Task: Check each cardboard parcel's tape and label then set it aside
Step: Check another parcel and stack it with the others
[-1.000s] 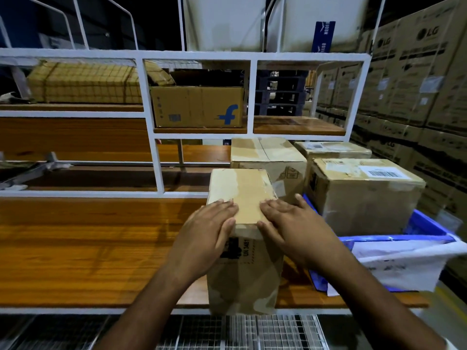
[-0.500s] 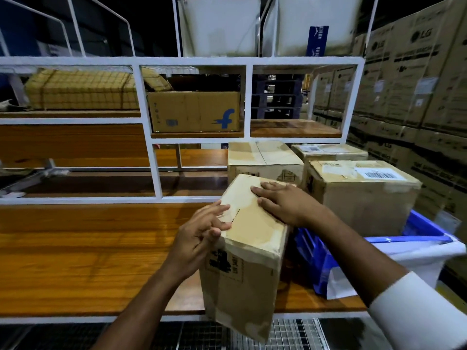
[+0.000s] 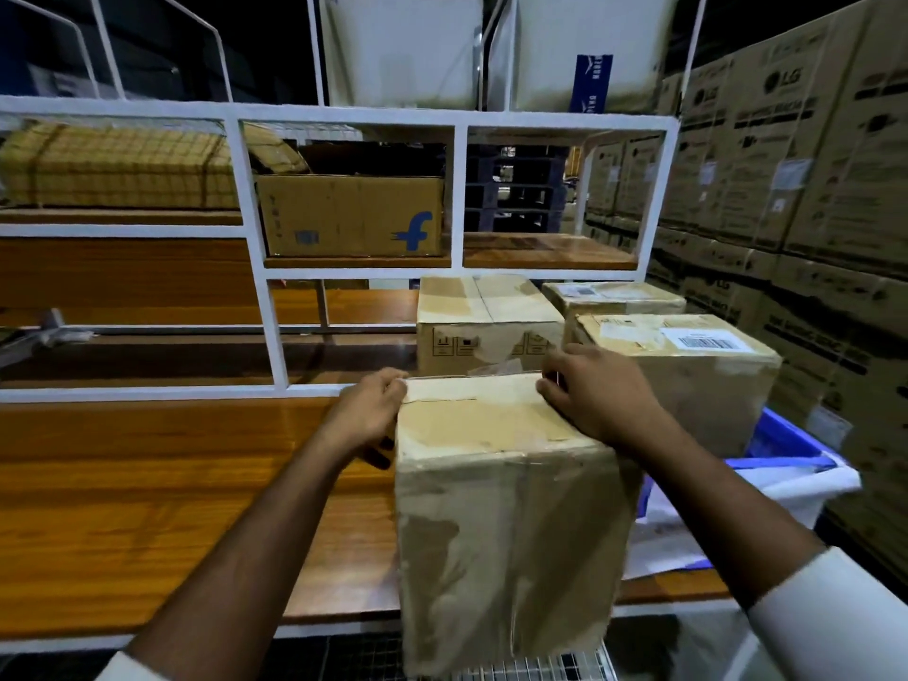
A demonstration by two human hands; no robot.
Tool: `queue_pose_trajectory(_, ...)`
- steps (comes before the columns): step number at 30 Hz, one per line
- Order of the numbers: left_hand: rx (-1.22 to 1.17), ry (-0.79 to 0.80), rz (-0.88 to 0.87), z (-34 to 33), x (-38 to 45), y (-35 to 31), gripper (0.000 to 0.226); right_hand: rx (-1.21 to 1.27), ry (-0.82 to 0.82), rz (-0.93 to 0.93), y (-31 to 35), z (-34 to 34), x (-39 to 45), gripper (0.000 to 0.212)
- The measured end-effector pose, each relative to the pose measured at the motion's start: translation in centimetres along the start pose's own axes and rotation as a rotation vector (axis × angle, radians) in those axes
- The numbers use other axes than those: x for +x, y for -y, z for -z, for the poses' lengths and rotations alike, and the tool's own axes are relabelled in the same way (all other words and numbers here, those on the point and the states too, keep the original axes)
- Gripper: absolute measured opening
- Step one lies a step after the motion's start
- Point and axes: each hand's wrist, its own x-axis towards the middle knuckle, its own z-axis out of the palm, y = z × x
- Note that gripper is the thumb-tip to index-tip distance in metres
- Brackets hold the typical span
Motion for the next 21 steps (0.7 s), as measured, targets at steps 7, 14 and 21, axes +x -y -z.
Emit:
queue_pose_trajectory(7,-0.229,0.077,0.119,-0.1,-1.4,-1.4,0.040,0.207,0.306,-0.215,-1.2,-1.6,-0.2,0.061)
queue_pose_trajectory(14,-0.179,-0.039,-0.161,1.8,-4.4,-2.0,0.030,0.428,0.175,-0.131,-1.4,2.4,-2.5,0.064)
queue_pose_trajectory(21,-0.137,0.012,-0.273,0.4,-7.5,2.8,0.030,0.537,0.129,-0.186,0.3,-0.9,-8.7,0.068)
